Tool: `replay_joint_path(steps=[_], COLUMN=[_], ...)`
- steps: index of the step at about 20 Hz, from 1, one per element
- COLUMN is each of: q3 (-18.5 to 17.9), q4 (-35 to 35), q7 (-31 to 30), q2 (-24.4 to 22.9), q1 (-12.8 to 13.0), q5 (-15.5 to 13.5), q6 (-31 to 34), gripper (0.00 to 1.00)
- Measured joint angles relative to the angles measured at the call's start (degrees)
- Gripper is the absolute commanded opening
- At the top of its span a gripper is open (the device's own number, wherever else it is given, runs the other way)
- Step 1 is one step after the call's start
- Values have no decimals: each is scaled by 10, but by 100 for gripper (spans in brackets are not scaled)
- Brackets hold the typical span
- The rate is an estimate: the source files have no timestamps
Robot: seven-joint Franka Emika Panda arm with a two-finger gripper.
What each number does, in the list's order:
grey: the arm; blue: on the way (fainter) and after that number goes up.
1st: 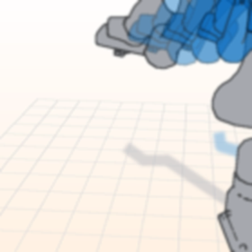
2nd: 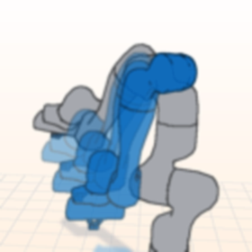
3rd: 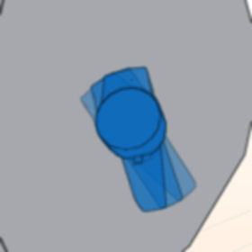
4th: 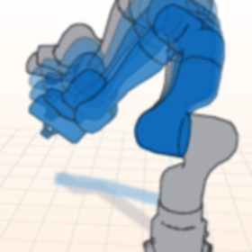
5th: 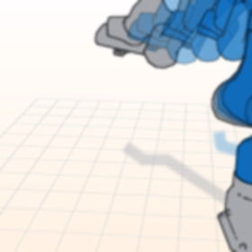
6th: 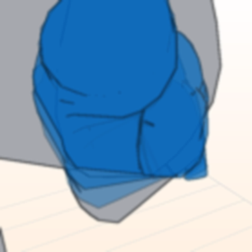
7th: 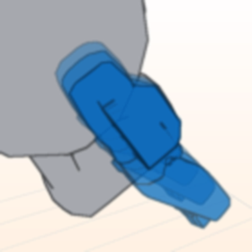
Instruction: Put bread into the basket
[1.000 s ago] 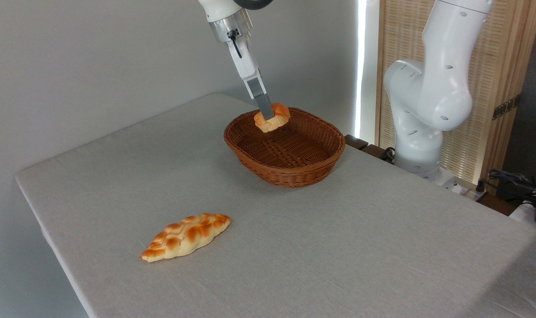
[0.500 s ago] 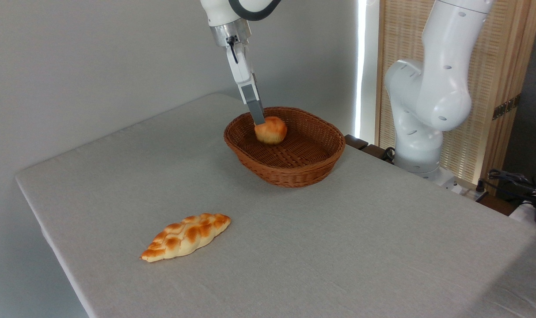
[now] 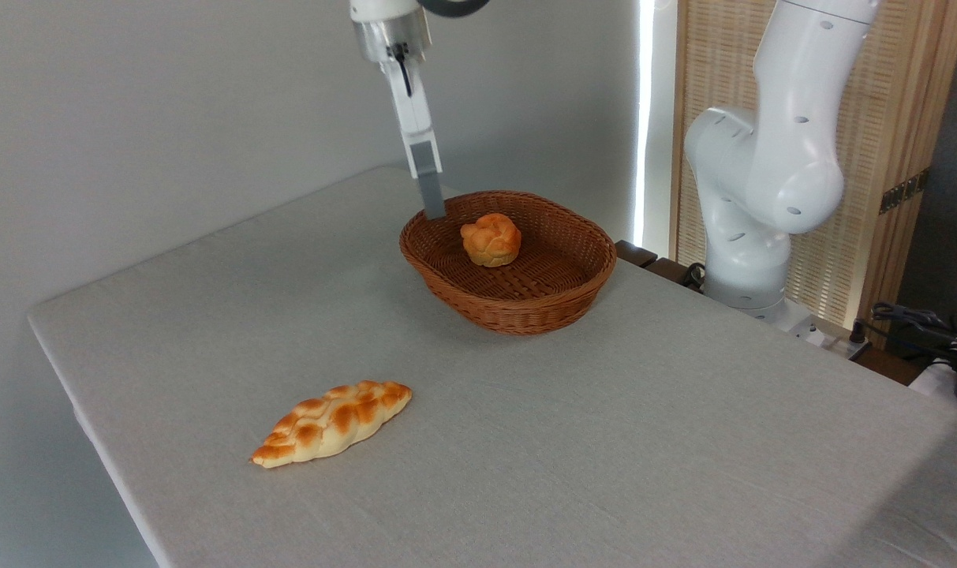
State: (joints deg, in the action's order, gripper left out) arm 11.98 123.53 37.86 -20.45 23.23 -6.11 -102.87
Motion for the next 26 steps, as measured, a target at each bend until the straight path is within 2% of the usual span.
replay_joint_path(steps=[3,5,9,12,15,18,26], q3=[-73,-100,-96,-84,-55,-45,-52], q4=[-58,-94,-140,-185,-244,-271,-277], q7=[7,14,14,14,14,14,14], q2=[3,15,66,116,160,178,183], q1=[-33,-71,-148,-184,-220,-228,-237], q5=[8,9,8,8,8,8,8], q6=[-3,-3,-3,4,38,56,57], gripper=[100,100,100,100,100,100,100])
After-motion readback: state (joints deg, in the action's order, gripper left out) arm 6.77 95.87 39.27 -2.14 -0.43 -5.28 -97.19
